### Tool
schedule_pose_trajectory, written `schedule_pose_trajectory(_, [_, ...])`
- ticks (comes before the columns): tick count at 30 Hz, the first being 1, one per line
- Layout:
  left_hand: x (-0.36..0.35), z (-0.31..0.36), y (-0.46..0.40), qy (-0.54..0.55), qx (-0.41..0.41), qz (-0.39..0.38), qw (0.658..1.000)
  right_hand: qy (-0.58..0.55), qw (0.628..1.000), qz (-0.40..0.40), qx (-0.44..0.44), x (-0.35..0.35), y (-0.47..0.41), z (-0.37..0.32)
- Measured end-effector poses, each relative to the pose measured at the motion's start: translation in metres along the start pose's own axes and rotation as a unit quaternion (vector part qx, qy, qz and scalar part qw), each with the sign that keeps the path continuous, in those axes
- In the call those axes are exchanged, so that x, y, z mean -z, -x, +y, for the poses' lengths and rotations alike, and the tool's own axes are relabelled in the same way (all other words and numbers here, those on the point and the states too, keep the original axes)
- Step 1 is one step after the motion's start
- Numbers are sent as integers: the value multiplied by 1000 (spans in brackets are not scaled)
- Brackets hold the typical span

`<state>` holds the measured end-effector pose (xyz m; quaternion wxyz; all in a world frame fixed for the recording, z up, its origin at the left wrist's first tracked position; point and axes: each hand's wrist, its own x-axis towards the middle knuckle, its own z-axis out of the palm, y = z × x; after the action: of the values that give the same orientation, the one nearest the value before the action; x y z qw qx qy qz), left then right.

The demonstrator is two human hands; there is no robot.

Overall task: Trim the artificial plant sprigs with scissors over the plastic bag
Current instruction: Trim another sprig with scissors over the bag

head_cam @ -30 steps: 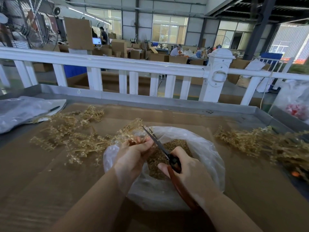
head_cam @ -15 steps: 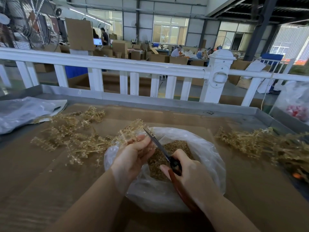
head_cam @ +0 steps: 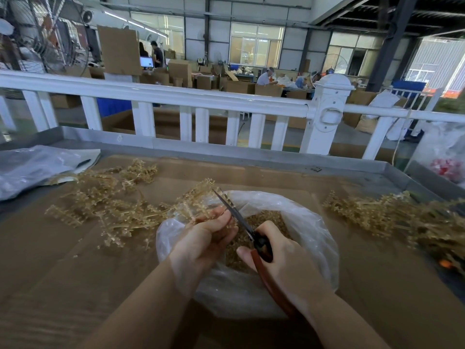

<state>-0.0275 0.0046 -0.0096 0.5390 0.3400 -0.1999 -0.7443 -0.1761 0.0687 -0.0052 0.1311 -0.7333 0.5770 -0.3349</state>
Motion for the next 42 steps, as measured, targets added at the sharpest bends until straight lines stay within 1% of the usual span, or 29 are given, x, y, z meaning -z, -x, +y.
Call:
schedule_pose_trajectory(4, [0,-1,0,0,15,-20,1000,-14,1000,-1,2,1,0,0])
schedule_pose_trajectory(8, [1,-4,-1,-14,11,-27,999,-36,999,0,-1,1,-3,2])
schedule_pose_trajectory(19, [8,-4,0,-68,11,-31,997,6,1000,9,21,-4,-3,7])
schedule_pose_trajectory(23, [9,2,2,-61,5,-35,997,19,1000,5,20,-4,-3,7])
schedule_pose_trajectory(28, [7,1,-1,-29,-15,13,999,28,1000,1,14,-2,-1,5])
schedule_pose_trajectory(33, [9,-1,-1,-73,-40,-2,997,23,1000,-16,2,-1,-1,2])
schedule_pose_trajectory(42, [8,-2,2,-107,-25,-24,994,7,1000,-12,3,-3,-4,4])
